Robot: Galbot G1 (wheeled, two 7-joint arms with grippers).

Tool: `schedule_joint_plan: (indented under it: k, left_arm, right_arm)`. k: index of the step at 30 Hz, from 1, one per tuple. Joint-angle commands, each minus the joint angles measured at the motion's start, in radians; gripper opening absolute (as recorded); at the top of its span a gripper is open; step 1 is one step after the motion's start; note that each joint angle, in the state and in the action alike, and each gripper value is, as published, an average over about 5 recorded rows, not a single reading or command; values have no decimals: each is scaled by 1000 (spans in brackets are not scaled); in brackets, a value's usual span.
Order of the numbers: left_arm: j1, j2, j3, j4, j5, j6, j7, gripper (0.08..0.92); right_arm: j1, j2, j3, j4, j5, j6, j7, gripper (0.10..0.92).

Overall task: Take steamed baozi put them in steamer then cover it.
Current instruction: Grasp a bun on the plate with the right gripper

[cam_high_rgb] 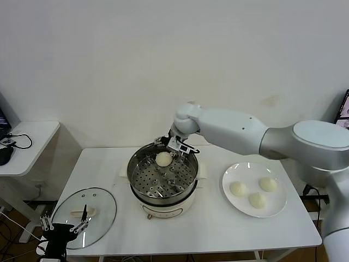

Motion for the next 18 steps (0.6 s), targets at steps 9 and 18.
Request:
schedule_joint_plan:
  k: [9,18]
  left_arm:
    - [1,41,5,-2,-7,2,3,823]
    - [-28,70,17,17,-10,5,2,823]
  right_arm:
    - [181,-601,-11,423,296,-487,-159,823]
    - [-4,-810,-10,471,217,-579,-130,823]
